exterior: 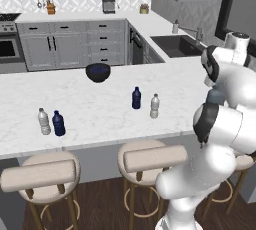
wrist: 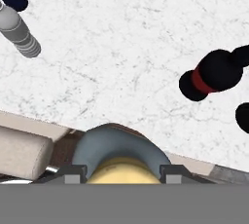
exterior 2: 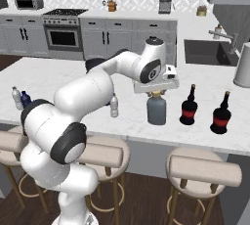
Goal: Move the plastic bottles in the middle to the plastics group, and the glass bottles in the middle to the glass group.
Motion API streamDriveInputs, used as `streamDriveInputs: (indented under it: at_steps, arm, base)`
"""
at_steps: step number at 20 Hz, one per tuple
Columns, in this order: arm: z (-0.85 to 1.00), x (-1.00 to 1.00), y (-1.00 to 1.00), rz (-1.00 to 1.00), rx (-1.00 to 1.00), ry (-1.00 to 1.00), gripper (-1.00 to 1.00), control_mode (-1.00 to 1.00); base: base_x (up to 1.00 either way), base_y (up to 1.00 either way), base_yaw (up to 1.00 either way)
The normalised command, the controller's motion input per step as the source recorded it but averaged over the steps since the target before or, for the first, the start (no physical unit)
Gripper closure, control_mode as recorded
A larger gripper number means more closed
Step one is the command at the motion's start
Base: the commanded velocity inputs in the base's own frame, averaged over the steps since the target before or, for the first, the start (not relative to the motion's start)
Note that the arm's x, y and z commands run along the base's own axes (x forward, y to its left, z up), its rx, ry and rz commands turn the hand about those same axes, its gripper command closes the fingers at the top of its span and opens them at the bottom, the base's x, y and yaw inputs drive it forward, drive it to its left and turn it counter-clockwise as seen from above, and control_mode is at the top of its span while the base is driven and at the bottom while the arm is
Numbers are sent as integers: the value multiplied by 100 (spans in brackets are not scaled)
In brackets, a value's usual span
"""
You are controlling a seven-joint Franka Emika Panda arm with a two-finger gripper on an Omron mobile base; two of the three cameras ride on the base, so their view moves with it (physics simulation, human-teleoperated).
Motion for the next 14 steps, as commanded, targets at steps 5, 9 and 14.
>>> streamDriveInputs:
  at_steps: [5, 9, 14]
  arm:
    - [-16, 58, -16, 0, 0, -3, 100, -100]
    - [-13, 31, -14, 0, 0, 0, 100, -100]
    - [-15, 0, -14, 0, 0, 0, 100, -100]
  base:
    - [0, 0, 0]
    - [0, 0, 0]
    - [0, 0, 0]
